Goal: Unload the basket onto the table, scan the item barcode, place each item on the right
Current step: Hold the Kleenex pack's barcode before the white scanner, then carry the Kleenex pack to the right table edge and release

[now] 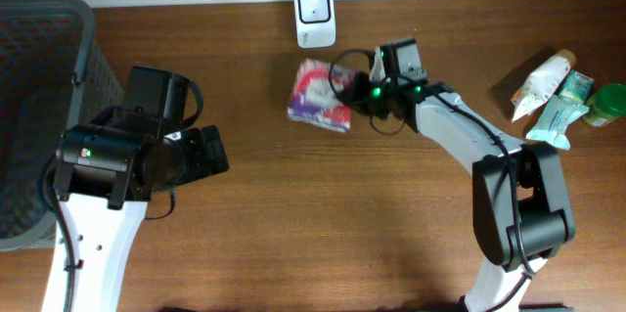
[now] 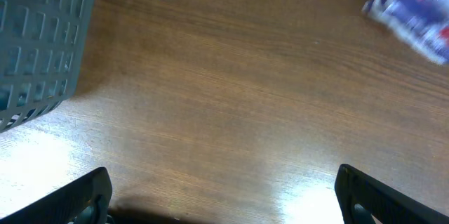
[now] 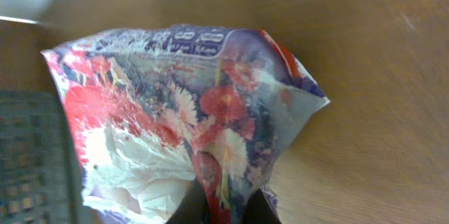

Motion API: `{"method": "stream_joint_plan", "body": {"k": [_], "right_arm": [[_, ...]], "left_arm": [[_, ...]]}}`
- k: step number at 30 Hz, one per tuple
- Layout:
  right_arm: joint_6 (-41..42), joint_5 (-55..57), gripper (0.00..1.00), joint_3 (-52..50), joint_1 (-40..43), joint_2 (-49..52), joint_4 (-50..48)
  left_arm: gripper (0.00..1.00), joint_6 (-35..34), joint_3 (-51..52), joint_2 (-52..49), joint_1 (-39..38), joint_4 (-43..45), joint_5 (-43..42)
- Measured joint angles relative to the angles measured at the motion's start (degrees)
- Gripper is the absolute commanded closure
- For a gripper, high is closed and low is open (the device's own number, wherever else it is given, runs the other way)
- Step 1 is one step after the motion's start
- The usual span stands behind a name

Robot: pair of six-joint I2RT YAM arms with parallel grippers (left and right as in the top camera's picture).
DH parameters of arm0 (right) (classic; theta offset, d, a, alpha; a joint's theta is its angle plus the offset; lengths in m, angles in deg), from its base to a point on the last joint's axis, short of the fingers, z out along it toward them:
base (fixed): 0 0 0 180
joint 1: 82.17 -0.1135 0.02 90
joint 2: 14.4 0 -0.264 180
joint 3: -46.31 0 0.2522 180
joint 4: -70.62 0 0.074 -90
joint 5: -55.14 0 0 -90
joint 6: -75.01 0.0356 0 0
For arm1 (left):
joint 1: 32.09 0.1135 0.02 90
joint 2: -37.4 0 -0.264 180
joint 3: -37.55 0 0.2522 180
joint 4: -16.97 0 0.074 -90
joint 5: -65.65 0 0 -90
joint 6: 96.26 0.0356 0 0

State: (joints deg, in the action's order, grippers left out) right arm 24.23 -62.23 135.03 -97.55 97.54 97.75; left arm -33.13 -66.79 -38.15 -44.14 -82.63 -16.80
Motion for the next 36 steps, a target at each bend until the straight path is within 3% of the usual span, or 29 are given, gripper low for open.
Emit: {"method": "stream_joint_plan", "body": {"k": [3, 7, 13, 17, 22, 26, 29, 31, 33, 34, 35, 36], "right_arm": [[-0.04, 2.08, 0.96, 12.52, 0.00, 0.09, -7.06], [2.78, 11.34, 0.96, 13.27, -0.07, 0.59, -19.67], [5.49, 17.59, 0.96, 35.82, -0.07, 19.54, -16.87], [8.83, 20.96, 0.96, 36.81, -0.07, 24.00, -16.15], [6.56, 21.40, 0.96, 36.81, -0.04, 24.11, -15.13], [2.54, 21.97, 0.96, 37.07, 4.11, 19.23, -2.27], [4.28, 22.84, 0.96, 38.36, 15.26, 10.03, 13.16], [7.50, 23.41, 0.96, 38.84, 21.49, 9.77, 23.91], [8.63, 23.82, 0.96, 38.40, 26.18, 11.32, 26.91], [8.41, 24.26, 0.92, 38.40, 28.41, 12.46, 27.54], [8.17, 24.85, 0.67, 38.38, 29.90, 13.29, 27.74], [7.15, 25.81, 0.25, 38.38, 30.86, 13.97, 28.02]], "left_arm": [[0.01, 0.00, 0.00, 0.00, 0.00, -0.04, 0.00], [0.01, 0.00, 0.00, 0.00, 0.00, -0.04, -0.02], [0.01, 0.00, 0.00, 0.02, 0.00, 0.07, 0.00], [0.01, 0.00, 0.00, 0.02, 0.00, 0.00, 0.00], [0.01, 0.00, 0.00, 0.00, 0.00, 0.00, 0.00], [0.01, 0.00, 0.00, 0.00, 0.00, 0.11, 0.00], [0.01, 0.00, 0.00, 0.00, 0.00, 0.04, 0.00], [0.01, 0.00, 0.00, 0.00, 0.00, -0.04, 0.00], [0.01, 0.00, 0.00, 0.00, 0.00, 0.00, 0.00], [0.01, 0.00, 0.00, 0.00, 0.00, -0.02, 0.00], [0.01, 0.00, 0.00, 0.00, 0.00, 0.00, 0.00], [0.01, 0.00, 0.00, 0.00, 0.00, -0.02, 0.00]]}}
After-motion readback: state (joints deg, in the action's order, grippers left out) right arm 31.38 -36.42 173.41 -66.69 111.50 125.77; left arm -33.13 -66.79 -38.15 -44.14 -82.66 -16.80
